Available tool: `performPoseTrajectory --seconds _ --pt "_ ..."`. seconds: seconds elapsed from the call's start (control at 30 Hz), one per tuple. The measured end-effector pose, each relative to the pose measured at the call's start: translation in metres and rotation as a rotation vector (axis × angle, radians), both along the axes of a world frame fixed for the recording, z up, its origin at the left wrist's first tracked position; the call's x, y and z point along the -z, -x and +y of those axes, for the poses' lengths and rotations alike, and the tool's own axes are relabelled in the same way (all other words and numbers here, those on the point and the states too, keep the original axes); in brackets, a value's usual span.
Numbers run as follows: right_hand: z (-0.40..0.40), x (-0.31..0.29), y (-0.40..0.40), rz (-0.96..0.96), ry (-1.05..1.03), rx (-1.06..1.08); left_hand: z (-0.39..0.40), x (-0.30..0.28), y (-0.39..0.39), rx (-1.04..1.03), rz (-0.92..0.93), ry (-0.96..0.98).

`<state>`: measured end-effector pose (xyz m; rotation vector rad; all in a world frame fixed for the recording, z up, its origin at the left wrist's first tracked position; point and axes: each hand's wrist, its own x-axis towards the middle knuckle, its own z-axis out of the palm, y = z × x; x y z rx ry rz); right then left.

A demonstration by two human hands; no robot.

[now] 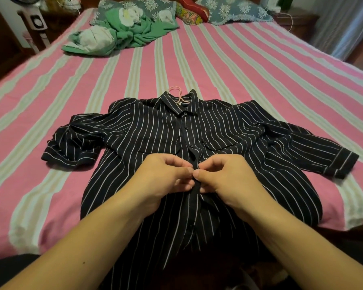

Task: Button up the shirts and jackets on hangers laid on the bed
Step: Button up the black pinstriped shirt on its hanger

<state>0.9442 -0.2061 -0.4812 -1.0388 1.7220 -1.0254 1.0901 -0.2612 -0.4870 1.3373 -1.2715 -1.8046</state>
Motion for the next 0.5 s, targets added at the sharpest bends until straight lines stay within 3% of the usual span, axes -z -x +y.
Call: performPoseTrajectory --seconds 0.17,0.33,0.43,0.5 --pt "0.002 0.001 0.002 -0.208 -0.041 -0.044 -0.002 0.003 0.002 -0.012 -0.023 -0.011" --pt "0.005 0.001 0.008 -0.244 -0.066 -0.113 0.001 0.007 0.002 -0.025 -0.024 0.054" --pt "0.002 0.000 0.013 -0.149 -0.044 -0.145 0.004 0.010 0.005 -0.066 -0.063 0.106" --pt "-0.001 0.004 0.015 0.087 0.017 -0.177 0.004 0.012 0.006 -0.092 -0.102 0.162"
